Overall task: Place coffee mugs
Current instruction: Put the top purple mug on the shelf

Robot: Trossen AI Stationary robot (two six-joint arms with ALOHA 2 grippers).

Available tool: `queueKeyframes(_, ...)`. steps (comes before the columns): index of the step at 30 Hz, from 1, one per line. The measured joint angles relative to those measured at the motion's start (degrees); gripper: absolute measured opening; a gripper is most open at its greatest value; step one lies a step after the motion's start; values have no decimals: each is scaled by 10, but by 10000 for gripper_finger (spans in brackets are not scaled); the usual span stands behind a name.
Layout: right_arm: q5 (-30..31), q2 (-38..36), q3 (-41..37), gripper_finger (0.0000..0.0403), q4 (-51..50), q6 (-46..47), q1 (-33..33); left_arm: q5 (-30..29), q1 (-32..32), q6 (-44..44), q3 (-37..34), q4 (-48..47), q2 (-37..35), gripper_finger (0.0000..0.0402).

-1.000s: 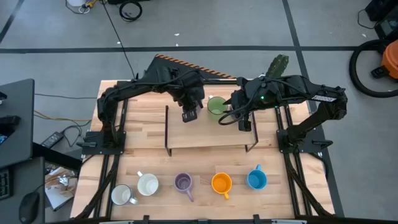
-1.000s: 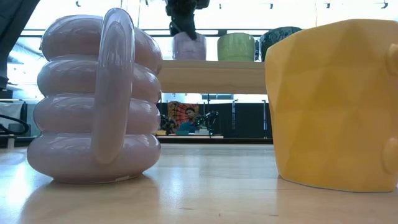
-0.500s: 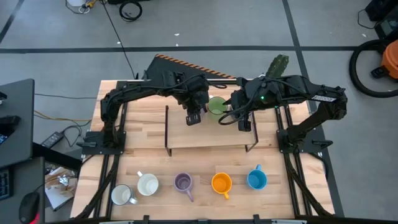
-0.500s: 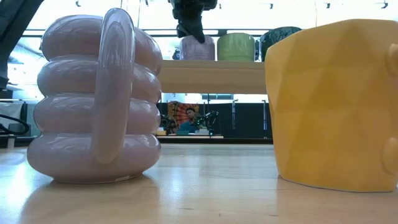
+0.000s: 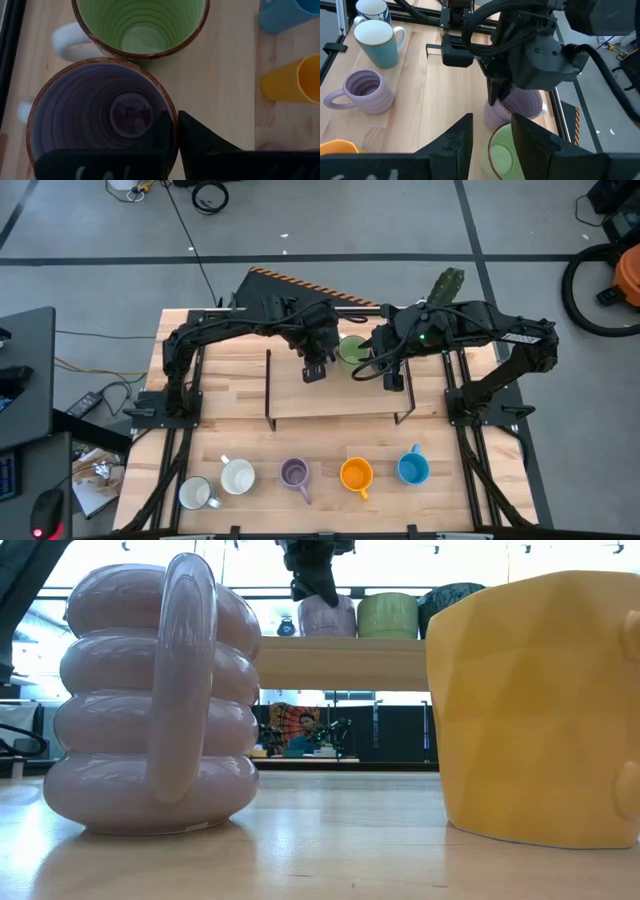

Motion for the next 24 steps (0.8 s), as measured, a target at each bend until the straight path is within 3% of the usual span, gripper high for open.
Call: queueKeyframes(24,-1,0,0,140,0,3,0,-21,-11,17,0,-22,1,34)
